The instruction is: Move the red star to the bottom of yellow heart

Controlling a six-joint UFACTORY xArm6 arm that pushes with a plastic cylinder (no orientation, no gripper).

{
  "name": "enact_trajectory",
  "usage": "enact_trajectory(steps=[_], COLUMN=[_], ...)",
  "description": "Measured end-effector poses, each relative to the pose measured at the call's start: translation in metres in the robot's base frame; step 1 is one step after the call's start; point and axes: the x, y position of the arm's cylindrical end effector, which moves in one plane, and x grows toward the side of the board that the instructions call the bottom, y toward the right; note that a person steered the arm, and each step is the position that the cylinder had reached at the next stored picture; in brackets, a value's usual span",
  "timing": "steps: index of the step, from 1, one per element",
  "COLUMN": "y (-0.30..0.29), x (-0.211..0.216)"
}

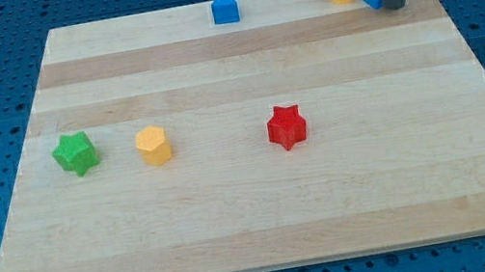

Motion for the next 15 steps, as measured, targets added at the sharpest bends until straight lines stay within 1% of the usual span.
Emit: enact_trajectory(steps=[2, 3, 4, 5, 6, 7, 8, 9, 10, 11, 12, 13, 14, 15], y=[-0.004, 0.005, 0.012, -0.005, -0.058, -0.128, -0.197, -0.220, -0.220, -0.227, -0.256, -0.256, -0.230, -0.229], x=[-0.004, 0.037, 0.115, 0.175, 0.212, 0.230, 0.222, 0.189, 0.169, 0.174, 0.176, 0.148, 0.135, 0.151])
